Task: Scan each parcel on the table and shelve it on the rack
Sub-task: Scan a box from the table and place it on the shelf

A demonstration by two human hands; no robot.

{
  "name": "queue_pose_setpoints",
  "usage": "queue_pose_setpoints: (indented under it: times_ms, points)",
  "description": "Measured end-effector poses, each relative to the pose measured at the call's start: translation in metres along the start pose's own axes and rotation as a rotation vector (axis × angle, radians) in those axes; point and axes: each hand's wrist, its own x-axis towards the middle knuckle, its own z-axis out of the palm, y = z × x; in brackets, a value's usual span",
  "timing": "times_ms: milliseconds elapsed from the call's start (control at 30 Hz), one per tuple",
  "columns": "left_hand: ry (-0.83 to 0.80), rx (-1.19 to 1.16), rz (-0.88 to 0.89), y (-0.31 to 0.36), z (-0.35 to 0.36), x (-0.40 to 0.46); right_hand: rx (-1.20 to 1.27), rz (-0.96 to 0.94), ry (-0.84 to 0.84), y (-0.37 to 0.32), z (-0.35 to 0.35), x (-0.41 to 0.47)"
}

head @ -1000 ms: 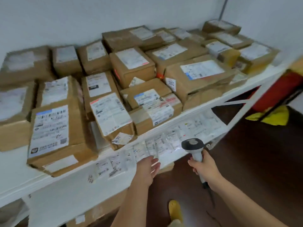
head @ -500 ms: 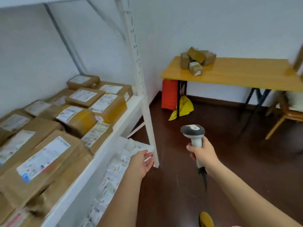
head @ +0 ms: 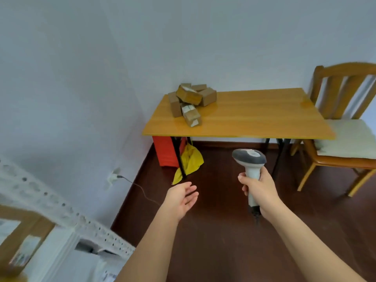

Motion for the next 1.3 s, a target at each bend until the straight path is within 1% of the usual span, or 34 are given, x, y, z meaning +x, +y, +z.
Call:
queue_pose_setpoints:
  times_ms: [200, 267, 333, 433, 500, 567, 633, 700, 867, 1033, 1200, 1300]
  points:
    - [0.022, -0.011, -0.019, 0.091, 0.052, 0.135, -0.009, -0.012, 0.004, -0.027, 0.039, 0.139]
    - [0.017, 0.011, -0.026, 0.128, 0.072, 0.181, -0.006, -0.005, 0.023, -0.043, 0.051, 0.188]
    - [0.044, 0.042, -0.040, 0.161, 0.096, 0.221, -0.013, -0.007, 0.023, -0.064, 0.057, 0.231]
    - [0.047, 0.095, -0.019, 0.209, 0.142, 0.267, -0.016, -0.038, 0.042, -0.100, 0.058, 0.292]
    - [0.018, 0.117, -0.030, 0.235, 0.174, 0.295, -0.012, -0.061, 0.053, -0.121, 0.059, 0.330]
    - [-0.013, 0.131, -0.028, 0.256, 0.203, 0.322, 0.003, -0.067, 0.056, -0.135, 0.063, 0.369]
    - [0.002, 0.134, -0.027, 0.275, 0.226, 0.351, 0.014, -0.060, 0.045, -0.143, 0.069, 0.408]
    - [0.053, 0.125, -0.021, 0.294, 0.245, 0.385, 0.009, -0.051, 0.011, -0.147, 0.076, 0.454]
    - [0.245, 0.018, 0.010, 0.341, 0.275, 0.473, 0.001, 0.015, -0.132, -0.159, 0.096, 0.570]
    - [0.447, -0.035, 0.028, 0.386, 0.299, 0.534, -0.053, 0.080, -0.230, -0.183, 0.107, 0.664]
    - [0.622, -0.028, 0.053, 0.413, 0.307, 0.576, -0.075, 0.153, -0.291, -0.190, 0.123, 0.726]
    - [0.685, -0.010, 0.026, 0.423, 0.310, 0.596, -0.071, 0.181, -0.312, -0.186, 0.128, 0.745]
